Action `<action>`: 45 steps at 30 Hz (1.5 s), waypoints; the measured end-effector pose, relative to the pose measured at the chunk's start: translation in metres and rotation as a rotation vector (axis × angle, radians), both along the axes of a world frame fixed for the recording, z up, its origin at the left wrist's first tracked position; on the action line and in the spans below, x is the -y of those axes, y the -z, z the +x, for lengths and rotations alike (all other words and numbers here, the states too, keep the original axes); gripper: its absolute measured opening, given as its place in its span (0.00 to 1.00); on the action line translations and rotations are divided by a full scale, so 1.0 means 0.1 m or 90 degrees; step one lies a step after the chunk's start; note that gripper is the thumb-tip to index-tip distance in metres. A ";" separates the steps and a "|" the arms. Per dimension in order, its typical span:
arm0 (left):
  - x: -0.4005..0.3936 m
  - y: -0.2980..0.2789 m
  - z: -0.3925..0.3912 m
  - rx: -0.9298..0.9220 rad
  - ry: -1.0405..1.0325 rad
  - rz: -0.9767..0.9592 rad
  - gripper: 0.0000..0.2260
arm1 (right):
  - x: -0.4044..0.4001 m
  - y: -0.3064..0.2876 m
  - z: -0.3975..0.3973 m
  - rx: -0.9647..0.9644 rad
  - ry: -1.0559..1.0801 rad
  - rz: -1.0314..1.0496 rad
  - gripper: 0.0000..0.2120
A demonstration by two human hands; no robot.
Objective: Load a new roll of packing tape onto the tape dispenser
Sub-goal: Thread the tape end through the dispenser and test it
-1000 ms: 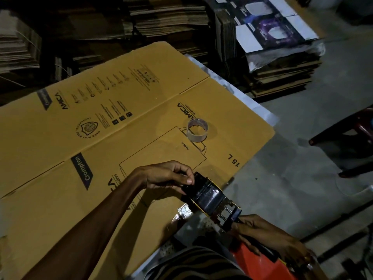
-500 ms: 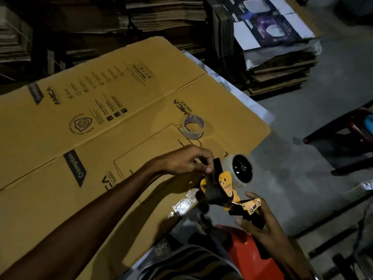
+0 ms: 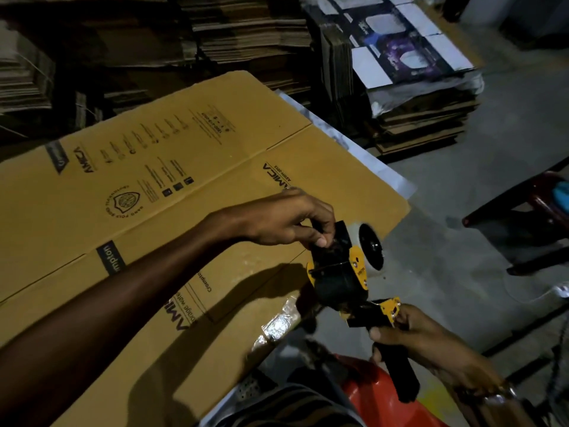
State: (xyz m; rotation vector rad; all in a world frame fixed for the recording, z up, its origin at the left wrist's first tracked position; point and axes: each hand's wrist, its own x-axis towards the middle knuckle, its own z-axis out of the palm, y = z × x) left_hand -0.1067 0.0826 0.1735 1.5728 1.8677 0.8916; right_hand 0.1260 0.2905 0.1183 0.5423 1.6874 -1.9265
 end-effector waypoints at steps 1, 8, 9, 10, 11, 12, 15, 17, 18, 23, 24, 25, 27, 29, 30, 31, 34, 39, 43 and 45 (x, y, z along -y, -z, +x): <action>0.02 0.01 0.01 0.024 -0.005 -0.002 0.02 | -0.02 -0.01 0.00 0.009 -0.022 -0.030 0.20; 0.05 -0.03 0.01 0.029 -0.004 -0.014 0.02 | 0.10 0.16 0.07 -0.036 0.039 -0.166 0.26; 0.05 -0.02 0.01 0.020 -0.003 -0.009 0.02 | 0.13 0.17 0.06 -0.051 0.040 -0.134 0.25; 0.06 0.00 0.01 0.010 -0.004 -0.005 0.02 | 0.16 0.19 0.06 -0.064 0.045 -0.108 0.24; 0.07 0.03 0.02 0.000 -0.016 0.000 0.03 | 0.18 0.20 0.06 -0.076 0.053 -0.087 0.23; 0.08 0.06 0.02 -0.003 -0.033 0.002 0.03 | 0.19 0.22 0.07 -0.086 0.064 -0.071 0.22; 0.13 0.19 0.02 -0.041 -0.070 0.014 0.03 | 0.21 0.26 0.14 -0.104 0.107 -0.039 0.24; 0.16 0.27 0.05 -0.026 -0.083 0.005 0.07 | 0.21 0.27 0.20 -0.110 0.119 -0.009 0.24; 0.17 0.31 0.06 0.017 -0.093 -0.005 0.06 | 0.21 0.26 0.23 -0.107 0.122 0.008 0.25; 0.20 0.54 0.20 0.268 -0.122 -0.051 0.04 | 0.17 0.29 0.34 -0.073 0.154 0.124 0.28; 0.20 0.60 0.22 0.298 -0.129 -0.056 0.04 | 0.16 0.29 0.35 -0.075 0.151 0.156 0.28; 0.20 0.65 0.25 0.324 -0.138 -0.058 0.04 | 0.16 0.28 0.36 -0.075 0.149 0.180 0.28; 0.20 0.75 0.30 0.368 -0.157 -0.051 0.04 | 0.18 0.25 0.37 -0.070 0.145 0.203 0.27; 0.23 0.84 0.35 0.404 -0.178 -0.047 0.04 | 0.21 0.24 0.38 -0.065 0.146 0.212 0.28; 0.25 0.88 0.36 0.419 -0.187 -0.048 0.04 | 0.22 0.24 0.38 -0.061 0.148 0.218 0.28; 0.27 0.90 0.38 0.432 -0.195 -0.051 0.04 | 0.23 0.24 0.39 -0.057 0.152 0.227 0.29; 0.31 0.97 0.40 0.474 -0.213 -0.077 0.05 | 0.24 0.26 0.42 -0.052 0.152 0.262 0.30; 0.28 1.04 0.49 0.514 -0.281 -0.120 0.12 | 0.26 0.28 0.49 -0.060 0.164 0.289 0.32; 0.27 1.23 0.62 0.488 -0.366 -0.125 0.05 | 0.25 0.37 0.59 -0.104 0.142 0.351 0.33; 0.28 1.30 0.66 0.474 -0.409 -0.121 0.06 | 0.28 0.43 0.64 -0.106 0.147 0.397 0.36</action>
